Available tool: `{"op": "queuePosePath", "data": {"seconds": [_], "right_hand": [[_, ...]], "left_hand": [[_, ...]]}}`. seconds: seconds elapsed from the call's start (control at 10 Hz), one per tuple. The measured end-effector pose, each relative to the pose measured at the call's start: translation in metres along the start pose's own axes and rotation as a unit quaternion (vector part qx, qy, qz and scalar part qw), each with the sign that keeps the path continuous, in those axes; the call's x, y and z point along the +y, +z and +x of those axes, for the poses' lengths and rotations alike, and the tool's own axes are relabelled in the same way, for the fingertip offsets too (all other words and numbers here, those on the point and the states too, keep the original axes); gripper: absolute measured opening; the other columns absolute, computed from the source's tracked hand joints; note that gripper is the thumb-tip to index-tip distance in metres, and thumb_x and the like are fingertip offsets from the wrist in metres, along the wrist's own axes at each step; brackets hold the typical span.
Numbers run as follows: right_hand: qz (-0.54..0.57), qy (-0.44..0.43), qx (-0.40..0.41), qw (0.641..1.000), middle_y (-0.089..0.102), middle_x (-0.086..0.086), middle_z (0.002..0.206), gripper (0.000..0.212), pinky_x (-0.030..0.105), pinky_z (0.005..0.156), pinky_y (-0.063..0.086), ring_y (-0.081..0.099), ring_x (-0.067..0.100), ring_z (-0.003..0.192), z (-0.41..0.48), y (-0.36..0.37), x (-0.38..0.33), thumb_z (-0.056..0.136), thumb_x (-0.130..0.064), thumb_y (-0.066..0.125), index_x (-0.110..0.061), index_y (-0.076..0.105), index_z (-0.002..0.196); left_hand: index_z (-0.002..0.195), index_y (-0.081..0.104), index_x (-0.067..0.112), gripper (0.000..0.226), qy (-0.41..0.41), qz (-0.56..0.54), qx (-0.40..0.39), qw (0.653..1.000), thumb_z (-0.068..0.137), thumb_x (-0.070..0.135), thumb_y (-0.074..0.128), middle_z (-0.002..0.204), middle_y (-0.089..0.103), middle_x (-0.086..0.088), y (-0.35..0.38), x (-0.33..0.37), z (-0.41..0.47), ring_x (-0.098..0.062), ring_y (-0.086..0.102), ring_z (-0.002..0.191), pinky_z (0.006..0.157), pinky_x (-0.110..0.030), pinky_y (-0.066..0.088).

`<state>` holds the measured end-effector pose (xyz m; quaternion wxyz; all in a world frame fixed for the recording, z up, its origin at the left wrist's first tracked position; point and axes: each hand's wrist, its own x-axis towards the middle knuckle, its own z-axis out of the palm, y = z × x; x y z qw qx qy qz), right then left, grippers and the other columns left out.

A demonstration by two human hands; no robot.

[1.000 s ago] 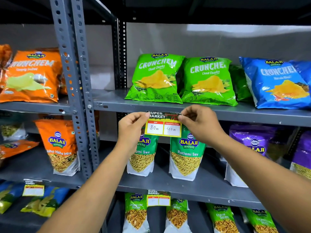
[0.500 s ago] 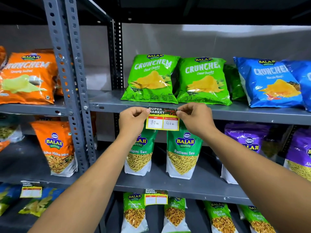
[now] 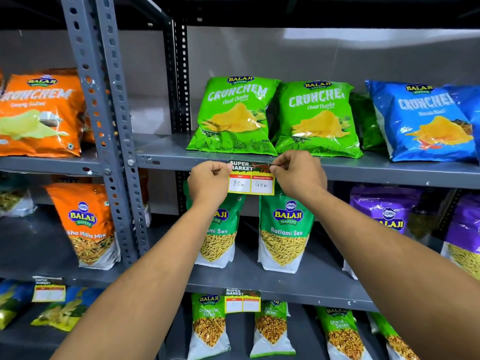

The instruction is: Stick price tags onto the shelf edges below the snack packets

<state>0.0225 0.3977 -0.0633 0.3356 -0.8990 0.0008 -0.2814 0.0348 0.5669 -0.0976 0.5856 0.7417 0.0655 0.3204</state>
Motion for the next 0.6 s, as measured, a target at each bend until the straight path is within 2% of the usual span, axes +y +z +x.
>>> {"op": "queuePosePath", "data": {"seconds": [0.2, 0.3, 0.4, 0.5, 0.6], "right_hand": [[-0.058, -0.023, 0.032, 0.998, 0.071, 0.001, 0.089, 0.024, 0.040, 0.080, 0.043, 0.063, 0.031, 0.095, 0.006, 0.000, -0.001, 0.074, -0.042, 0.070, -0.026, 0.053, 0.081], [-0.133, -0.043, 0.059, 0.988, 0.069, 0.003, 0.096, 0.043, 0.043, 0.079, 0.035, 0.061, 0.032, 0.098, 0.009, -0.003, 0.000, 0.068, -0.053, 0.073, -0.026, 0.049, 0.093], [-0.154, -0.040, 0.076, 0.984, 0.066, 0.003, 0.103, 0.052, 0.044, 0.081, 0.035, 0.058, 0.033, 0.102, 0.010, -0.004, 0.001, 0.063, -0.059, 0.074, -0.026, 0.051, 0.097], [-0.174, -0.060, 0.078, 0.980, 0.062, 0.006, 0.109, 0.052, 0.046, 0.084, 0.035, 0.053, 0.034, 0.106, 0.008, -0.005, 0.004, 0.066, -0.062, 0.070, -0.025, 0.053, 0.100], [-0.158, -0.104, 0.078, 0.979, 0.059, 0.006, 0.110, 0.046, 0.046, 0.088, 0.034, 0.051, 0.033, 0.108, -0.001, -0.005, 0.014, 0.073, -0.058, 0.066, -0.026, 0.054, 0.104]], "left_hand": [[0.057, 0.063, 0.029, 0.022, 0.000, 0.042, 0.018, 0.999, 0.075, 0.037, 0.071, 0.063, 0.064, 0.015, 0.004, -0.001, 0.006, -0.018, 0.069, 0.078, 0.078, -0.034, 0.055], [0.064, 0.060, 0.026, 0.021, 0.014, 0.081, 0.035, 0.996, 0.071, 0.041, 0.073, 0.065, 0.061, 0.013, 0.004, 0.001, 0.009, -0.024, 0.065, 0.080, 0.080, -0.038, 0.054], [0.068, 0.045, 0.024, 0.037, 0.023, 0.111, 0.058, 0.992, 0.067, 0.044, 0.077, 0.073, 0.057, 0.006, 0.001, 0.002, 0.010, -0.030, 0.060, 0.084, 0.076, -0.038, 0.049], [0.072, 0.036, 0.025, 0.051, 0.026, 0.128, 0.063, 0.989, 0.062, 0.054, 0.077, 0.089, 0.062, -0.001, -0.006, 0.004, 0.010, -0.034, 0.056, 0.094, 0.078, -0.043, 0.044], [0.076, 0.039, 0.024, 0.050, 0.043, 0.141, 0.072, 0.986, 0.063, 0.053, 0.077, 0.095, 0.062, -0.002, -0.009, 0.001, 0.007, -0.033, 0.053, 0.098, 0.082, -0.044, 0.042]]}}
